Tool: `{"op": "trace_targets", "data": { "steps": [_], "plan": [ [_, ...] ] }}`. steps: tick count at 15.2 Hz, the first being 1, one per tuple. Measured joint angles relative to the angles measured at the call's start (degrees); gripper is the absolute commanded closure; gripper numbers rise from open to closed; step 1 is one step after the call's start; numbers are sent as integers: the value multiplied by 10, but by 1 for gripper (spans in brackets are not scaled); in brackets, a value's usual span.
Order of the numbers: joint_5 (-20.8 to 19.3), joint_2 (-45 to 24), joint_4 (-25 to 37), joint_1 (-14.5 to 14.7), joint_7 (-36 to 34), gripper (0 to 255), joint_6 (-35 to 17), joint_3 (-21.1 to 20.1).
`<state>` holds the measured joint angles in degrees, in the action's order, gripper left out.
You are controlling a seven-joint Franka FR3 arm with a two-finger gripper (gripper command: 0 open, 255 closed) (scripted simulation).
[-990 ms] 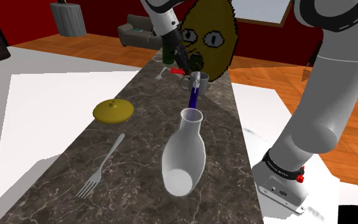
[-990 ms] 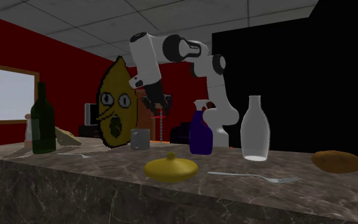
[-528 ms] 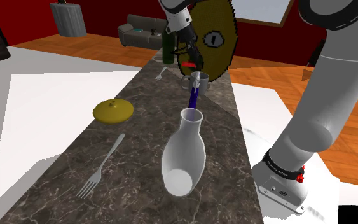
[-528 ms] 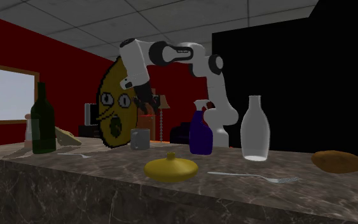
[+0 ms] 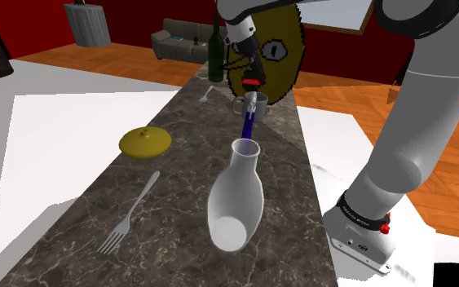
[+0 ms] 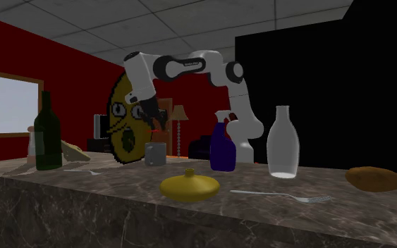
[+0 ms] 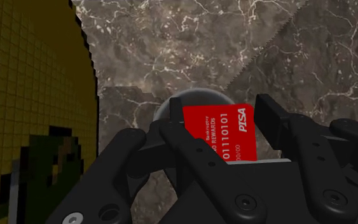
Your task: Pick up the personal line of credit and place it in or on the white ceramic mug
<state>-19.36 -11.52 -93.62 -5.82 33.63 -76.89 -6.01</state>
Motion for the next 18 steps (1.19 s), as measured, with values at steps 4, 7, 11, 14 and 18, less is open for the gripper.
{"op": "trace_targets", "data": {
  "steps": [4,7,11,14,18],
  "plan": [
    [1,-2,-28,-2,-7,255,-29,1],
    [1,-6,-46,-3,-13,255,-50,1],
    [0,-12,-68,-5,-20,255,-77,2],
    [0,-13,-73,-5,-24,255,-85,2],
    [0,-13,-73,-5,-24,255,-86,2]
  ]
}}
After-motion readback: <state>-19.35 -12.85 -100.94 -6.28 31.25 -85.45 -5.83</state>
